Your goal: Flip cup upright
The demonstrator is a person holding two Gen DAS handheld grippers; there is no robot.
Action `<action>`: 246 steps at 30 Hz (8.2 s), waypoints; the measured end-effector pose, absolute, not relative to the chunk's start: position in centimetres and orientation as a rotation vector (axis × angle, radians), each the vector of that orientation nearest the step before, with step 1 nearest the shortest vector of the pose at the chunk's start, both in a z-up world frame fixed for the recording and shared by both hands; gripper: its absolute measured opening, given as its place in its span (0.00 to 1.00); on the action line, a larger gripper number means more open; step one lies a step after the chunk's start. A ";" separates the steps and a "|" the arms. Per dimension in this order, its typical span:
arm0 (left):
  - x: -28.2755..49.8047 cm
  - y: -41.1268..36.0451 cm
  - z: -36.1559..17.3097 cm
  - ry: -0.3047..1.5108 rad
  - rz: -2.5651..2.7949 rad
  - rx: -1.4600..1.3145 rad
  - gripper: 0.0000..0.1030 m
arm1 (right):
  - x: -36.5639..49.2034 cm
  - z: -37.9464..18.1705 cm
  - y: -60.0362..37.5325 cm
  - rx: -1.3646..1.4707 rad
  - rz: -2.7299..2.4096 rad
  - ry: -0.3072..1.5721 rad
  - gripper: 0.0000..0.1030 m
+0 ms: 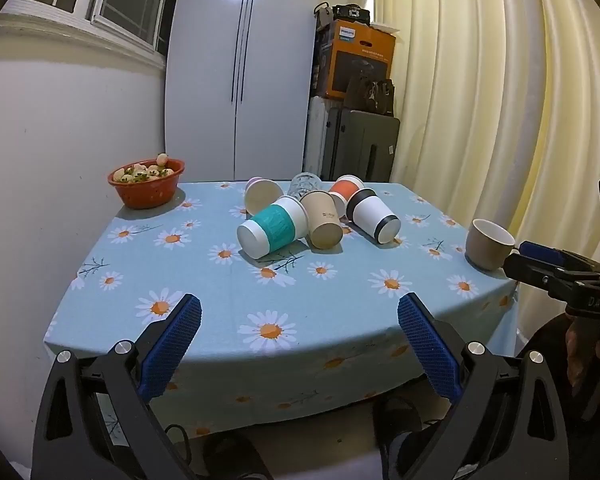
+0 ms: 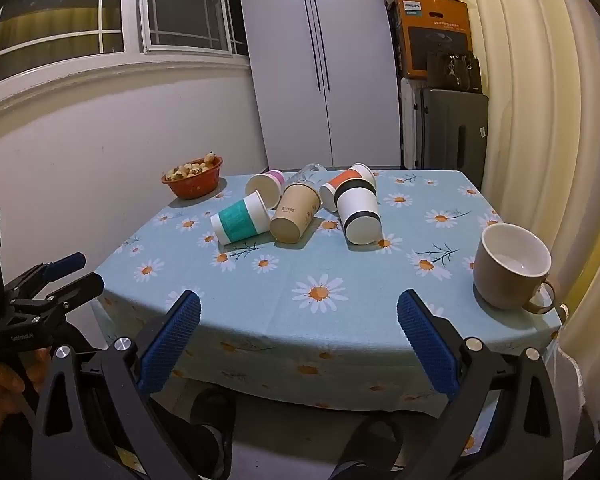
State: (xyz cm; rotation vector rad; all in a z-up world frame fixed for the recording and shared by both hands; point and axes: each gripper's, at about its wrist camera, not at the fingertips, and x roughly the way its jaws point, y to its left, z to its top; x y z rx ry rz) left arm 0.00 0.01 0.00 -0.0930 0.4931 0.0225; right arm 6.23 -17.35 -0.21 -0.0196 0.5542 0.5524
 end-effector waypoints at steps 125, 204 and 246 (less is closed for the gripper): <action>25.1 3.7 -0.8 1.089 -0.270 0.251 0.92 | 20.8 0.9 -10.7 0.025 0.786 0.882 0.95; 21.8 2.2 -5.1 1.291 0.056 -0.526 0.72 | 25.4 -4.0 -19.3 0.483 0.824 1.174 0.95; 7.3 10.9 -0.5 0.899 -0.035 -0.746 0.73 | 25.9 -4.4 -2.4 0.056 0.784 1.427 0.82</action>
